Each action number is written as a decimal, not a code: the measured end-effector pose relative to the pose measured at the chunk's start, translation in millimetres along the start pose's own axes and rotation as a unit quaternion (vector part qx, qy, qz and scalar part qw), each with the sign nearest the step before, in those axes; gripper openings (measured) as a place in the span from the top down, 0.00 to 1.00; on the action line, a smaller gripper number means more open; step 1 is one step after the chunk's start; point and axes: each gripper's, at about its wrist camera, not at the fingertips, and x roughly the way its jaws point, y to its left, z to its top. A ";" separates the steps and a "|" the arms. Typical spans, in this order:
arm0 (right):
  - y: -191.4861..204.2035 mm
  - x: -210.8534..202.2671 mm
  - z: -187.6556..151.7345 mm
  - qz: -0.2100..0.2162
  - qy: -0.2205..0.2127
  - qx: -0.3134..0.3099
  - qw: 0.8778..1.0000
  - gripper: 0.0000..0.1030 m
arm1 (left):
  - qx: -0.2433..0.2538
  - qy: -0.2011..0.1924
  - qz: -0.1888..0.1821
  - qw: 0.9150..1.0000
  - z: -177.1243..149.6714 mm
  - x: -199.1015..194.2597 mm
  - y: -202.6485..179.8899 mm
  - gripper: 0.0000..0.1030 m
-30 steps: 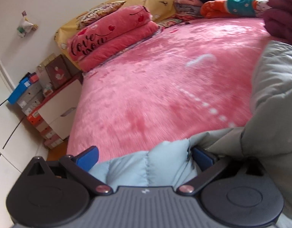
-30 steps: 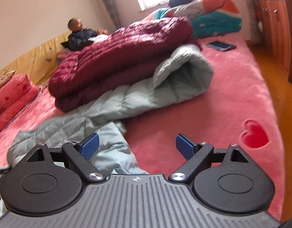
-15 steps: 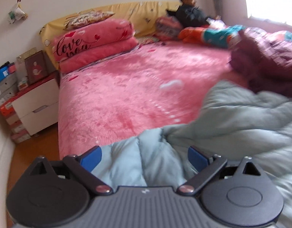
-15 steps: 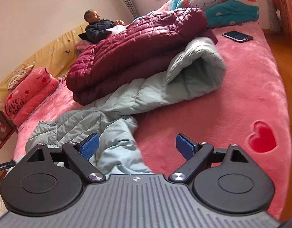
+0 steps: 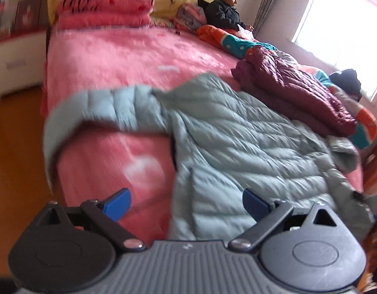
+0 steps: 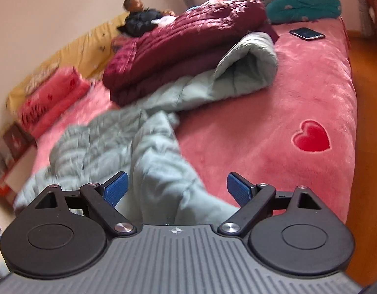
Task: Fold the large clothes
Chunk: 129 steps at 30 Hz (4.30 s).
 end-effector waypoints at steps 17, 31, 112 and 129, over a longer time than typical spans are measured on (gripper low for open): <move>21.8 -12.7 -28.3 -0.051 0.044 -0.012 0.998 0.71 | -0.006 0.052 -0.082 0.995 -37.1 30.3 -1.1 0.38; 13.9 -48.6 -39.5 -0.032 0.026 0.076 0.996 0.84 | -0.009 0.053 -0.111 0.992 -50.5 -0.7 -8.1 0.85; 16.3 -97.4 -43.5 -0.005 -0.045 0.093 0.995 0.87 | 0.050 0.085 -0.103 0.990 -44.8 -61.1 -16.1 0.96; 24.3 -80.0 -31.9 -0.037 -0.087 0.062 0.994 0.00 | 0.104 -0.025 -0.051 0.993 2.0 -48.3 -32.5 0.56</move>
